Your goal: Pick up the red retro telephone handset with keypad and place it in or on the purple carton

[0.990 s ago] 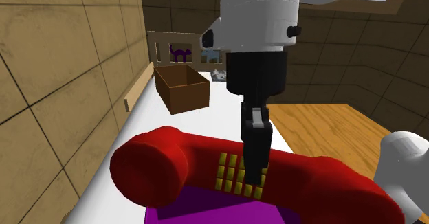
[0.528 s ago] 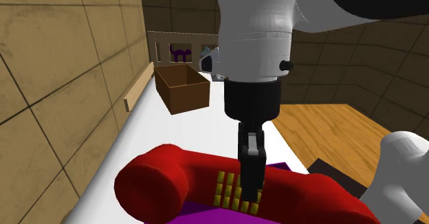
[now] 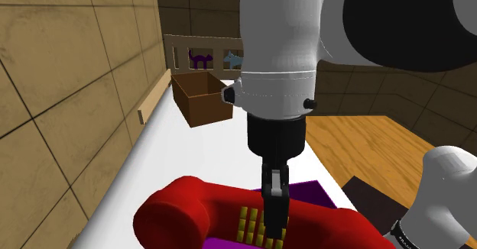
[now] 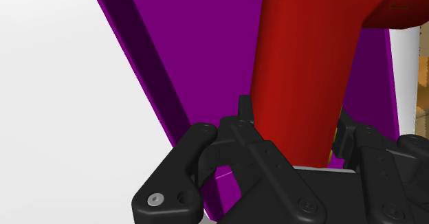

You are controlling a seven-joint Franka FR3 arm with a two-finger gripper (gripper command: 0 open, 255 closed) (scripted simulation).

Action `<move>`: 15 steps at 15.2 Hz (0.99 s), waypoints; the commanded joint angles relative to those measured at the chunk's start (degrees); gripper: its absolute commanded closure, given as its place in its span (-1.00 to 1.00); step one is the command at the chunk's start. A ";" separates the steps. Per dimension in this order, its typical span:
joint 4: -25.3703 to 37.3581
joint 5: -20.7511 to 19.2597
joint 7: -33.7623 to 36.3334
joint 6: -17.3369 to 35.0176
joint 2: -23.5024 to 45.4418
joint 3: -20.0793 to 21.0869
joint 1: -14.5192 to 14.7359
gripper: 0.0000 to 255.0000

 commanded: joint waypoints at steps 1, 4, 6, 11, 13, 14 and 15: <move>-0.12 0.04 -0.06 0.17 -0.08 -0.01 0.00 1.00; -0.12 0.04 -0.06 0.17 -0.08 -0.01 0.00 1.00; -0.11 0.03 -0.06 0.17 -0.07 -0.01 0.00 -1.00; -0.12 0.04 -0.06 0.17 -0.08 -0.01 0.00 -1.00; 4.02 -0.46 0.27 -3.58 0.41 -0.58 -0.42 -1.00; 6.22 -0.73 0.47 -5.46 0.79 -0.84 -0.61 -1.00; 8.03 -0.94 0.64 -6.94 1.15 -1.02 -0.76 -1.00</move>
